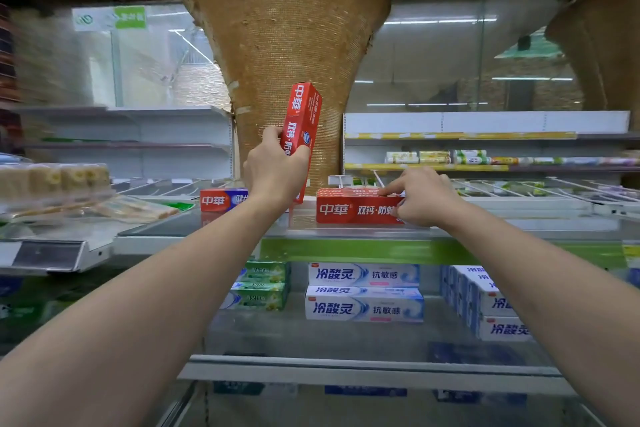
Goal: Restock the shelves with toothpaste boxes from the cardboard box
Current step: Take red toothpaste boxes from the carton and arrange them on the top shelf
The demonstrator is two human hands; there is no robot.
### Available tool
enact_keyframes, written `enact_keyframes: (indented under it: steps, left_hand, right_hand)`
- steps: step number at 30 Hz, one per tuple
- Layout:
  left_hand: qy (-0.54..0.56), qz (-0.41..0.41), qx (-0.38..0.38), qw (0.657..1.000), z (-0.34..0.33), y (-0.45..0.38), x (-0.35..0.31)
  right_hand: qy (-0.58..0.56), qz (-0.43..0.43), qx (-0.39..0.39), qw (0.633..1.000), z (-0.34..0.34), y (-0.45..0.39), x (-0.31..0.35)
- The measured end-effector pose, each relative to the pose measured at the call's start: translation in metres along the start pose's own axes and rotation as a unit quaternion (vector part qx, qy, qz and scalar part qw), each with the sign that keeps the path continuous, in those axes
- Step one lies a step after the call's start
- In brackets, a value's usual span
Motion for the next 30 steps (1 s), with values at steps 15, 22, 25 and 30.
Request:
enact_keyframes:
  steps: [15, 22, 25, 30]
  left_hand:
    - [-0.040, -0.077, 0.152, 0.985, -0.033, 0.019, -0.033]
    - [-0.008, -0.065, 0.225, 0.972, -0.036, 0.029, -0.039]
    - [-0.002, -0.056, 0.260, 0.964, -0.037, 0.030, -0.042]
    - [-0.021, -0.043, 0.299, 0.953, -0.036, 0.031, -0.054]
  right_hand:
    - [-0.134, 0.039, -0.020, 0.990, 0.009, 0.014, -0.039]
    - [-0.146, 0.030, -0.046, 0.988, 0.014, 0.031, -0.053]
    - [-0.162, 0.020, -0.060, 0.985, 0.015, 0.038, -0.055]
    - [-0.176, 0.012, -0.074, 0.981, 0.020, 0.044, -0.058]
Point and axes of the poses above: each hand's wrist, its own y-axis away from the middle knuckle, its own z-axis out of the back of the hand, x = y × z, the point moved 4 cm from there along -y, towards the middle knuckle, and after that the axes turned 12 degrees about x, right-handed, at the moved point
